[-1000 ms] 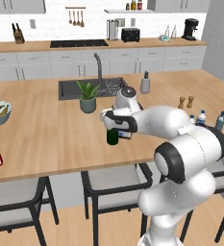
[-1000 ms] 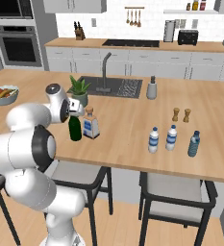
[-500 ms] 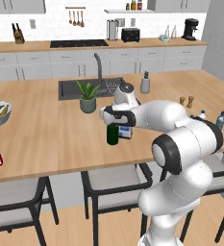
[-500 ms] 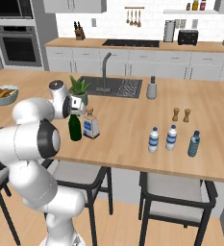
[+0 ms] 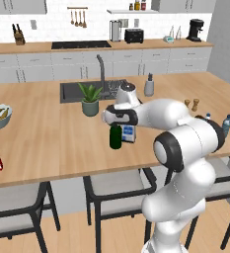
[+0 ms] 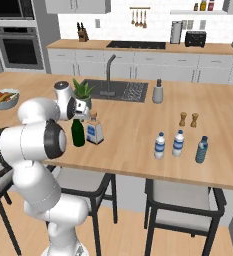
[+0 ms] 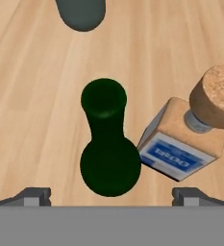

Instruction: Move the plastic bottles in the middle to the plastics group, and the glass bottles in the middle to the glass group.

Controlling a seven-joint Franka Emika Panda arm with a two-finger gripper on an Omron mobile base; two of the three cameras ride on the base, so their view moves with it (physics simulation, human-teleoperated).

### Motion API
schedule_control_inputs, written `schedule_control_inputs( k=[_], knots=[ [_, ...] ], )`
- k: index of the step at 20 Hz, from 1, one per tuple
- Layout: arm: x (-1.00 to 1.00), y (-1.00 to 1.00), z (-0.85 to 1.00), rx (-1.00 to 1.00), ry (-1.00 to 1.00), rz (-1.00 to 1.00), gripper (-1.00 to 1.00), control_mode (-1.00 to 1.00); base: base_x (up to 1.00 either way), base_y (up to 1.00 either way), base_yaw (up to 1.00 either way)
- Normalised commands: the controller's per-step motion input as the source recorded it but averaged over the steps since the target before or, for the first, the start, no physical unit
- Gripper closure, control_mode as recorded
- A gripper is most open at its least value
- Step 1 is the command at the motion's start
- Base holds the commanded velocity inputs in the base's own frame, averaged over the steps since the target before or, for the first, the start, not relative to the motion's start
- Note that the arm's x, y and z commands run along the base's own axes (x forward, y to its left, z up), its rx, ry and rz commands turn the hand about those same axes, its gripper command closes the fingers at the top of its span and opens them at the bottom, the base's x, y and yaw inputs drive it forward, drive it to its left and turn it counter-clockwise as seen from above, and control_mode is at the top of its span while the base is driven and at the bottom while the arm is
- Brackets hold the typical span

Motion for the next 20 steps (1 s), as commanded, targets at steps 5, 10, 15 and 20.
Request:
schedule_control_inputs(
  k=[5, 10, 15, 20],
  knots=[
    [0.02, 0.01, -0.21, 0.0, 0.0, 0.0, -1.0, -1.0, 0.0, 0.0, 0.0],
    [0.06, 0.07, -0.21, 0.0, 0.0, 0.0, -1.0, -1.0, 0.0, 0.0, 0.0],
    [0.16, 0.08, -0.01, 0.0, 0.0, 0.0, -1.0, -1.0, 0.0, 0.0, 0.0],
    [0.15, 0.01, 0.0, 0.0, 0.0, 0.0, -1.0, -1.0, 0.0, 0.0, 0.0]
  ],
)
